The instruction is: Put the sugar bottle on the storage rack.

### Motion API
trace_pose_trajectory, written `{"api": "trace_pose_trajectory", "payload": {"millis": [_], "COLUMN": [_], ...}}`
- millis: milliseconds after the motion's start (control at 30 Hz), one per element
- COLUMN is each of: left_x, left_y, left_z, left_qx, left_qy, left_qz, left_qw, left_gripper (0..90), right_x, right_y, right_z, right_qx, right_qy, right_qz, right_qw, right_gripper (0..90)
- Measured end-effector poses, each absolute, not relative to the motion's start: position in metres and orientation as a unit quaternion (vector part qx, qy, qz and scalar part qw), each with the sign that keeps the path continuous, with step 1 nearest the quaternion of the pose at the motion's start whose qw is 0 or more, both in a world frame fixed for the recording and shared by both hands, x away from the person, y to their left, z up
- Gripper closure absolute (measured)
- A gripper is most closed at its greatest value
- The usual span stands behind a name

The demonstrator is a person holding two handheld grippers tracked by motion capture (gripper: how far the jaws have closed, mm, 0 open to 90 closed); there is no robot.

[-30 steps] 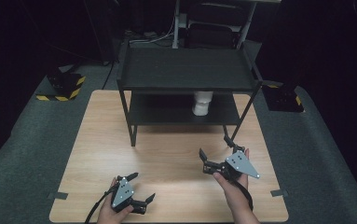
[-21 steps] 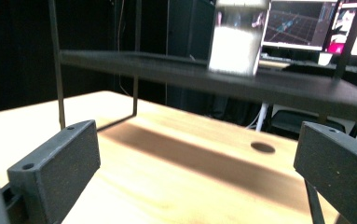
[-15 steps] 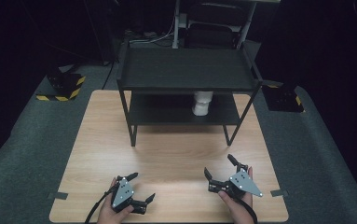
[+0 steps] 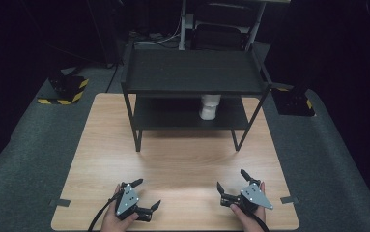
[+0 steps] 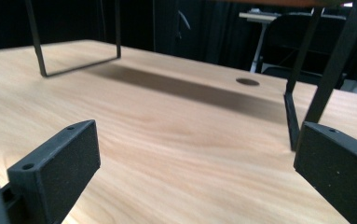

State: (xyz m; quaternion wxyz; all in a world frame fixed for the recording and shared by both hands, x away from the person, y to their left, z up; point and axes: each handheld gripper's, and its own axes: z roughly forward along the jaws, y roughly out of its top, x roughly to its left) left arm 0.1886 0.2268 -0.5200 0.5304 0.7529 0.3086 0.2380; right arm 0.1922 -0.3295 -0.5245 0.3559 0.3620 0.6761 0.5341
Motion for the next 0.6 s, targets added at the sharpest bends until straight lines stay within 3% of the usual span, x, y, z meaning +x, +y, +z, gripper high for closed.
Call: {"api": "trace_pose_trajectory", "payload": {"millis": [600], "left_x": [0.1876], "left_y": [0.2275], "left_z": [-0.5209], "left_qx": [0.752], "left_qy": [0.307], "left_qz": [0.240], "left_qw": [0.532], "left_gripper": [0.5], "right_x": [0.1940], "right_y": [-0.3286], "right_z": [-0.5244], "right_qx": [0.381], "right_qy": [0.701], "right_qz": [0.494], "right_qw": [0.346], "right_gripper": [0.1]}}
